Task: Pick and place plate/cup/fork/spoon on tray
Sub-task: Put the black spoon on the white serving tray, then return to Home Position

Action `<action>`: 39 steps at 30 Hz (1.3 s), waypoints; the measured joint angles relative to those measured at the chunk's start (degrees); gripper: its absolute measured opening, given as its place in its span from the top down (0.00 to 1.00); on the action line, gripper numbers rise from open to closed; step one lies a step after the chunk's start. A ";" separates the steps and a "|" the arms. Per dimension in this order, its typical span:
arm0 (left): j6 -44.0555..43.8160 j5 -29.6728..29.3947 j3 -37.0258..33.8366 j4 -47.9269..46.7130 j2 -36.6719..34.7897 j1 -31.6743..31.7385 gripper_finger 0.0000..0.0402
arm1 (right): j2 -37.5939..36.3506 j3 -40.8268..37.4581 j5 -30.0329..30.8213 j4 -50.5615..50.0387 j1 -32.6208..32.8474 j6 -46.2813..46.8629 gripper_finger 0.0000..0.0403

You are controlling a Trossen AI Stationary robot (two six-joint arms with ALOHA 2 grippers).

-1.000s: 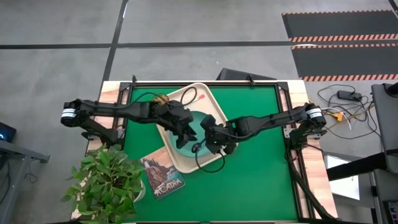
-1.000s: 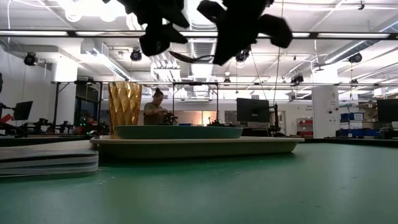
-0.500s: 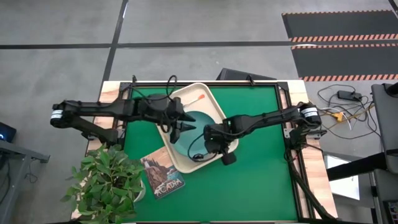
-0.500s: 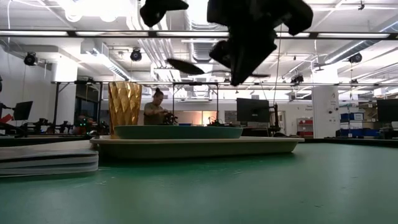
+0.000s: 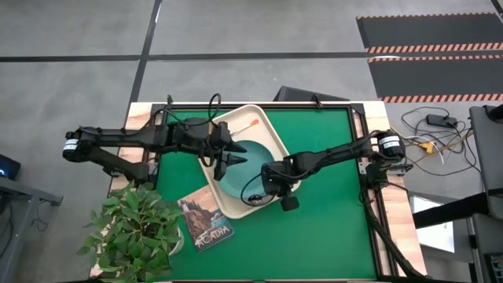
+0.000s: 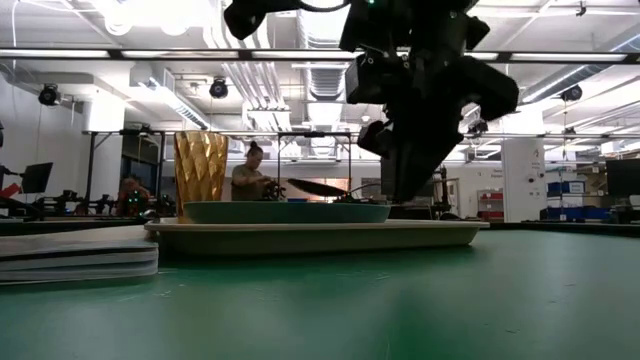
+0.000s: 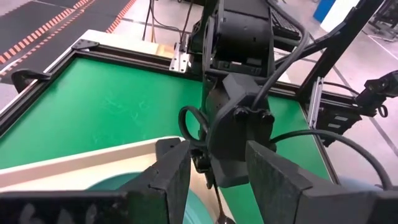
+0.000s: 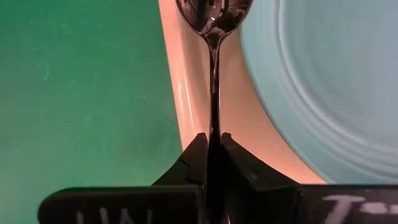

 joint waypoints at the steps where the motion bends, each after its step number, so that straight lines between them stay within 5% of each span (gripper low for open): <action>1: 0.00 -0.01 0.00 0.12 0.06 0.00 0.66 | 0.00 -0.31 0.00 0.47 0.02 -0.23 0.97; 25: -0.02 -0.04 0.00 1.24 0.06 0.00 0.66 | -0.09 -9.38 2.56 13.37 -0.62 -7.69 0.96; 39: 0.87 -1.18 0.00 1.24 0.08 0.00 0.66 | -0.33 -6.34 3.02 13.50 -0.70 -5.84 0.68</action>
